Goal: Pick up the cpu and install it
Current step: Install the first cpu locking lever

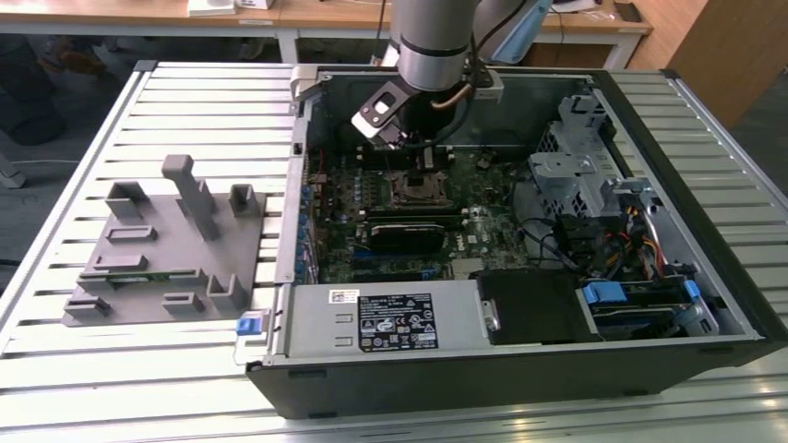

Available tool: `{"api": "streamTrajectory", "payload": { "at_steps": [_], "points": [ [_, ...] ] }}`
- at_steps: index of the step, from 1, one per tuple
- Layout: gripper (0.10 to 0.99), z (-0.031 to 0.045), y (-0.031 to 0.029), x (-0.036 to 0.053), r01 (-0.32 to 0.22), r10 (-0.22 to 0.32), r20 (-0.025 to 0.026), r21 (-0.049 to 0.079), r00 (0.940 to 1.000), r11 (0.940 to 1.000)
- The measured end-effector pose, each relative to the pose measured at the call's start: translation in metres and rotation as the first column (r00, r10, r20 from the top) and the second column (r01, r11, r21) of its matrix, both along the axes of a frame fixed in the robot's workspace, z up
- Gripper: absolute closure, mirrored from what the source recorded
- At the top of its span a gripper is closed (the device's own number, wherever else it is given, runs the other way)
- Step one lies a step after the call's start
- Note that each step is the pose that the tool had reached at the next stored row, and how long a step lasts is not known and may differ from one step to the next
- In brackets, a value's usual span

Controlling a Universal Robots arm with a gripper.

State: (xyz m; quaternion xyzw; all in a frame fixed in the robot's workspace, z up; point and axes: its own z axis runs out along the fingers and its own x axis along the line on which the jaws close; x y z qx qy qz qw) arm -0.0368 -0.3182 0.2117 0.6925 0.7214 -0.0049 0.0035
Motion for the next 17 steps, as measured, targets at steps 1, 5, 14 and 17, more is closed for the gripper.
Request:
{"api": "streamTrajectory", "payload": {
  "at_steps": [1, 5, 14, 17],
  "points": [
    [0.98, 0.0009, 0.0, 0.0, 0.0, 0.0, 0.0001, 0.0, 1.0, 1.0],
    [0.98, 0.0102, 0.0, 0.0, 0.0, 0.0, 0.0002, 0.0, 1.0, 1.0],
    [0.98, 0.0454, 0.0, 0.0, 0.0, 0.0, 0.0003, 0.0, 1.0, 1.0],
    [0.98, 0.0734, 0.0001, 0.0, 0.0, 0.0, 0.0003, 0.0, 1.0, 1.0]
  ]
}}
